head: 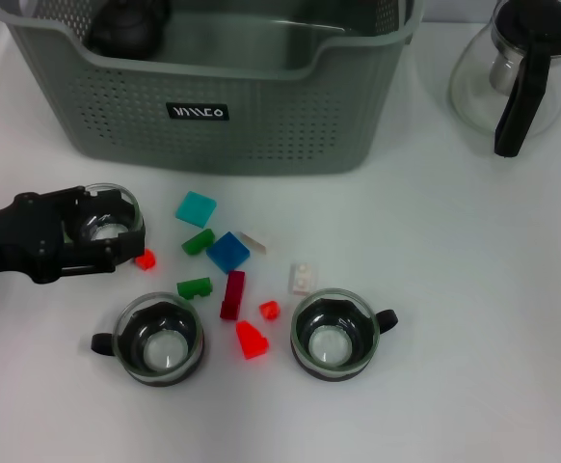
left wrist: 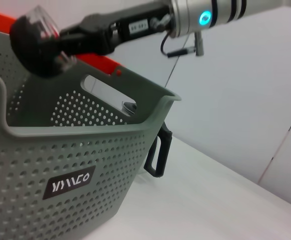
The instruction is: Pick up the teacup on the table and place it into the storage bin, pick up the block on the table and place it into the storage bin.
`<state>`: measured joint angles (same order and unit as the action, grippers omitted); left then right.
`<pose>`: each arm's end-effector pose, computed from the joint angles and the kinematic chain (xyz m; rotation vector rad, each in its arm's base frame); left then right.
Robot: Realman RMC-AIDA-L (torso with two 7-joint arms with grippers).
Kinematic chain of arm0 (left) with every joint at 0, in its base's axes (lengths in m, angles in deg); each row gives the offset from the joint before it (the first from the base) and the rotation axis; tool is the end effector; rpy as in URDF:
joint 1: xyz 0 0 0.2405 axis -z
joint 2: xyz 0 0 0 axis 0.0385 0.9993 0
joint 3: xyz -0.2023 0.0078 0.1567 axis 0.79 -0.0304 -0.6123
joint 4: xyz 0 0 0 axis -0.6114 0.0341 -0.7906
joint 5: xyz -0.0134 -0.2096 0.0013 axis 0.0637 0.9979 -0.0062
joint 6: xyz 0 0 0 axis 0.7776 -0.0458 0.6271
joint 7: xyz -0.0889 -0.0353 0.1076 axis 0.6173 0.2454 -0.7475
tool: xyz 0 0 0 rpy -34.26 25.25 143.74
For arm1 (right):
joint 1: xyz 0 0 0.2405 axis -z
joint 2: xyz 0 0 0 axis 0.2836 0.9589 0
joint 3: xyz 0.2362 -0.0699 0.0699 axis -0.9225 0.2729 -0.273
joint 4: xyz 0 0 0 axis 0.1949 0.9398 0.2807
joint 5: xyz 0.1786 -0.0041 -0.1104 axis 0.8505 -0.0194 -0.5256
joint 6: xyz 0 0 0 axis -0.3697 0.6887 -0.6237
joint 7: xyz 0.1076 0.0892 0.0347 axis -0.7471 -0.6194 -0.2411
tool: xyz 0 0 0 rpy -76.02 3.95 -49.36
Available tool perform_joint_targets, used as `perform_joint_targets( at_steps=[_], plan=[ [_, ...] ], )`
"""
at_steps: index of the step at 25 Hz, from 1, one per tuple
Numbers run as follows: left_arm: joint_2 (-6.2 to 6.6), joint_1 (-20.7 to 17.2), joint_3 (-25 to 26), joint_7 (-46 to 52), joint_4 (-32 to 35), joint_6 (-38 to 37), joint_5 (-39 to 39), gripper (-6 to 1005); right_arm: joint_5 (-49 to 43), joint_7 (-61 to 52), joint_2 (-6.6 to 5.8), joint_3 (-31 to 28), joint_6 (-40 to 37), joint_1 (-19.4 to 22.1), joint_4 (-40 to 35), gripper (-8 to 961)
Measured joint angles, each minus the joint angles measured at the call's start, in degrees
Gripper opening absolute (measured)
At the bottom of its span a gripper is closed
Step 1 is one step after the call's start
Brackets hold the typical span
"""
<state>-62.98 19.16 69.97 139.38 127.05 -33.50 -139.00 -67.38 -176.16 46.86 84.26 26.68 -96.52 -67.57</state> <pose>-0.3262 0.2561 0.0558 -2.6199 -0.8890 -0.8113 0.0179 0.4898 -0.0913 -2.4823 0.5203 0.1007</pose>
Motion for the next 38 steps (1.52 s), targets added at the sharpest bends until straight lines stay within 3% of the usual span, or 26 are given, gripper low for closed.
perform_joint_targets(
  at_steps=[11, 19, 36, 38],
  plan=[
    [-0.10, 0.33, -0.03, -0.01, 0.00, 0.02, 0.00, 847, 4.56, 3.59, -0.37, 0.20, -0.51, 3.46, 3.67, 54],
    [-0.29, 0.35, -0.12, 0.04, 0.00, 0.01, -0.04, 847, 0.72, -2.07, -0.56, 2.43, -2.09, 3.14, 2.44, 53],
    [-0.35, 0.26, 0.00, -0.01, -0.09, 0.11, -0.17, 846, 0.83, -2.13, -0.61, 2.33, -3.44, 2.95, 0.86, 54],
    [-0.35, 0.26, 0.00, -0.01, -0.09, 0.34, -0.15, 846, 0.83, -2.15, -0.64, 2.13, -3.53, 2.94, 0.86, 138]
  ],
)
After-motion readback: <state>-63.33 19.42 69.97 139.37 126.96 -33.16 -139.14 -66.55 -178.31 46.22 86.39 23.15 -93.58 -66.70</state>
